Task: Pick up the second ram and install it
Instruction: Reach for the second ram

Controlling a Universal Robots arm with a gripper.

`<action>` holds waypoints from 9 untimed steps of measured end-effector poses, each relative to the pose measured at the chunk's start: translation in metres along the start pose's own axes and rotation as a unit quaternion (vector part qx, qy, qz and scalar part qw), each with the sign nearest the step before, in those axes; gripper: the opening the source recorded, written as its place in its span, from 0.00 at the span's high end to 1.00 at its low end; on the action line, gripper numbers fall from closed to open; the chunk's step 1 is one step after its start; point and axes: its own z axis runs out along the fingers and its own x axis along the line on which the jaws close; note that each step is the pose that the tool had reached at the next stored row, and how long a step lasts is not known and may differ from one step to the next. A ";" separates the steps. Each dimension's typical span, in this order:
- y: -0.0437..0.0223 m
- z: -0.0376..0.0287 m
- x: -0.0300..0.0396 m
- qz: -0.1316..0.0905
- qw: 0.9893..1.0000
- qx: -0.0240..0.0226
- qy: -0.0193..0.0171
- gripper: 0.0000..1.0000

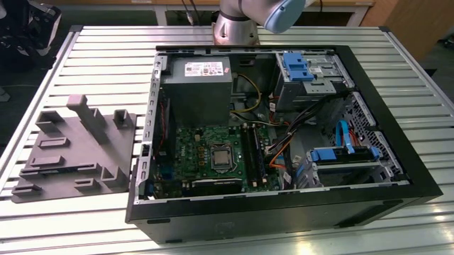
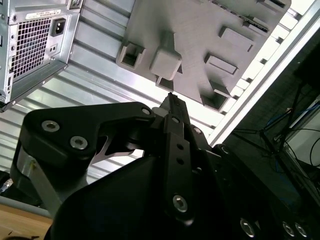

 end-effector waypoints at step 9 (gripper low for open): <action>-0.0013 0.0000 0.0020 0.000 1.000 0.000 0.000 0.89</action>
